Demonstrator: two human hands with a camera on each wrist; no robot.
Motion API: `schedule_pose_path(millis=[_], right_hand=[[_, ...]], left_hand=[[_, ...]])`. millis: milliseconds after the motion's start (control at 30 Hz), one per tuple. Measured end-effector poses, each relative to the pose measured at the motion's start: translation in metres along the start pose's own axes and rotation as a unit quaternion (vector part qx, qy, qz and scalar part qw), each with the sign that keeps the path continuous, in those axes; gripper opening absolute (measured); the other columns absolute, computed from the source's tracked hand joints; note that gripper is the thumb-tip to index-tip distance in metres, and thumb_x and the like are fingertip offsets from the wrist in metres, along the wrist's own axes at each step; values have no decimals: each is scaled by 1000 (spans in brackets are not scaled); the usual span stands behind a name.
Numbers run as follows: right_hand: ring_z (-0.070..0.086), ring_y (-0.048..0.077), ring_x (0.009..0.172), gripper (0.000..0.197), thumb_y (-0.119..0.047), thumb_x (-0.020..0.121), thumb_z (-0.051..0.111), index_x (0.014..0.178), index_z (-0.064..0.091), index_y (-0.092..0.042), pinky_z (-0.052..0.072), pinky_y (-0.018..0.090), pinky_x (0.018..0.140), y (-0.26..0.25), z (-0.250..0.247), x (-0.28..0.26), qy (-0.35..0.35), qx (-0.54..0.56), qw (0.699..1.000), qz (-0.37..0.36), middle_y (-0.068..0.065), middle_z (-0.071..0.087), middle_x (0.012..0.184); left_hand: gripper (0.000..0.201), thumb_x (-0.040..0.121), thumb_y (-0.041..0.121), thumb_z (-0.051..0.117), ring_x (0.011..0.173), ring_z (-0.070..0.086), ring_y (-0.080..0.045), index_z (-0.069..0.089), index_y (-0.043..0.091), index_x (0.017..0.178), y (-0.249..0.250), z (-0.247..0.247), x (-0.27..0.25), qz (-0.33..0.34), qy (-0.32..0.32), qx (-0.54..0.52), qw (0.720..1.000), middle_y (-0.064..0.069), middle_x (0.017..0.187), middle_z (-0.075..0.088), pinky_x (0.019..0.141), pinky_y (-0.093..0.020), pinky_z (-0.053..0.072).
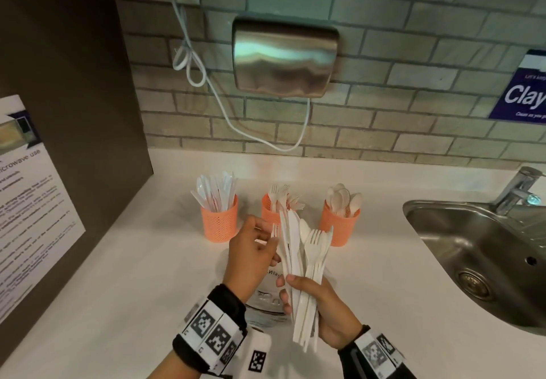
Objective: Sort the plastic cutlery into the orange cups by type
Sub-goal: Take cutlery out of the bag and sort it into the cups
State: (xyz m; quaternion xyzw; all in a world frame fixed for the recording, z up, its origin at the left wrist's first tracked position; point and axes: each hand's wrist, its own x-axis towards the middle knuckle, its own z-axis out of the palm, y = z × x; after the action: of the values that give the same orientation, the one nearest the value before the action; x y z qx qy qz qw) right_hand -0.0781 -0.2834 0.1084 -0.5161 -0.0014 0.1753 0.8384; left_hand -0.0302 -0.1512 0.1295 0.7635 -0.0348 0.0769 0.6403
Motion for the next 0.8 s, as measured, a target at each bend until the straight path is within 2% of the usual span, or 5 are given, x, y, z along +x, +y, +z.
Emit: schedule_pose_path(millis=[233,333,467,600,800], right_hand=[[51,17,50,35,-10,66,65,100,56,-9,43,26,45,6,4,-1,42,-84,995,-32,7,56,66],[51,15,50,32,-9,75,67,104,54,-12,44,25,44,7,1,-3,44,-92,995,-18,5,57,67],[50,14,48,31,-6,84,62,112,49,-8,43,24,43,7,-3,-2,59,-90,994,-21,3,57,66],[48,15,47,31,-2,85,58,114,47,-6,43,24,42,7,-4,0,78,-92,992,-24,5,54,67],[49,11,44,30,4,86,55,113,48,-8,44,21,43,10,-9,2,120,-180,974,-74,5,53,71]], left_hand=[[20,91,25,55,62,65,-18,64,10,81,-4,8,-7,12,-2,40,999,-4,75,68,63,-38,53],[17,87,21,60,65,63,-18,60,15,71,-9,6,-2,30,25,66,997,-3,83,65,68,-42,54],[28,89,11,57,65,55,-13,48,22,65,-6,2,4,47,93,48,993,-3,79,57,63,-25,47],[24,95,12,44,70,65,-30,43,18,72,3,-3,7,36,140,-53,988,-12,75,66,65,-41,56],[11,96,14,45,37,41,-4,52,7,90,16,-16,14,12,135,-178,975,0,55,45,42,-25,37]])
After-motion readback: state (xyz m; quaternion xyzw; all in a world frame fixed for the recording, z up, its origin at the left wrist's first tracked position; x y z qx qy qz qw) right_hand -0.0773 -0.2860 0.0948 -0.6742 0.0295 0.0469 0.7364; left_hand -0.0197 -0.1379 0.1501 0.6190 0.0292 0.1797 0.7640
